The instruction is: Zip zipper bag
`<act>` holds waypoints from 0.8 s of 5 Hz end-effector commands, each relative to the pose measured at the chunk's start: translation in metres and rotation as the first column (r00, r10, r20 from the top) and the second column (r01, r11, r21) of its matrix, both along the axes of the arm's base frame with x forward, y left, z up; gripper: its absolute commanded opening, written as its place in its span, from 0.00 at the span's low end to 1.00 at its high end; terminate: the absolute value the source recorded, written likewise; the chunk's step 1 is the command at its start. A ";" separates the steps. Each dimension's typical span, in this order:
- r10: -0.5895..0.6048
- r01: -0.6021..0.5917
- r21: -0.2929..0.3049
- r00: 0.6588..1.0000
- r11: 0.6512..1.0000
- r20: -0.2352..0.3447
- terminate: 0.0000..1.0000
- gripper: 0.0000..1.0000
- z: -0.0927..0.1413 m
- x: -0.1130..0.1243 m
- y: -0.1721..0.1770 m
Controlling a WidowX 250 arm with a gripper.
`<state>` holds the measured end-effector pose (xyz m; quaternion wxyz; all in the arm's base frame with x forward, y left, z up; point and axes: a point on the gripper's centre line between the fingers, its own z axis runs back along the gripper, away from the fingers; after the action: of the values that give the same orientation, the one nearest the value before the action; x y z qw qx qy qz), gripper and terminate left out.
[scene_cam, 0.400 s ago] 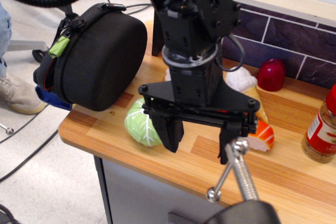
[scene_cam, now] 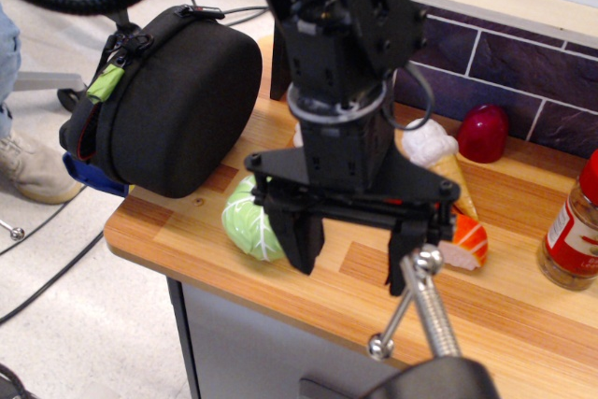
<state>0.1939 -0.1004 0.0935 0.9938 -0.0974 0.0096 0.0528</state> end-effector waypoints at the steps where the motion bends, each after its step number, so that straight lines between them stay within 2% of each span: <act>1: -0.093 0.087 0.071 0.993 0.994 0.077 0.00 1.00 0.039 0.016 0.045; 3: -0.203 0.202 0.102 0.979 0.974 0.000 0.00 1.00 0.061 0.032 0.109; 4: -0.236 0.237 0.150 0.971 0.960 -0.025 0.00 1.00 0.062 0.034 0.137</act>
<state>0.2219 0.0428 0.1432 0.9969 -0.0195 0.0432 -0.0627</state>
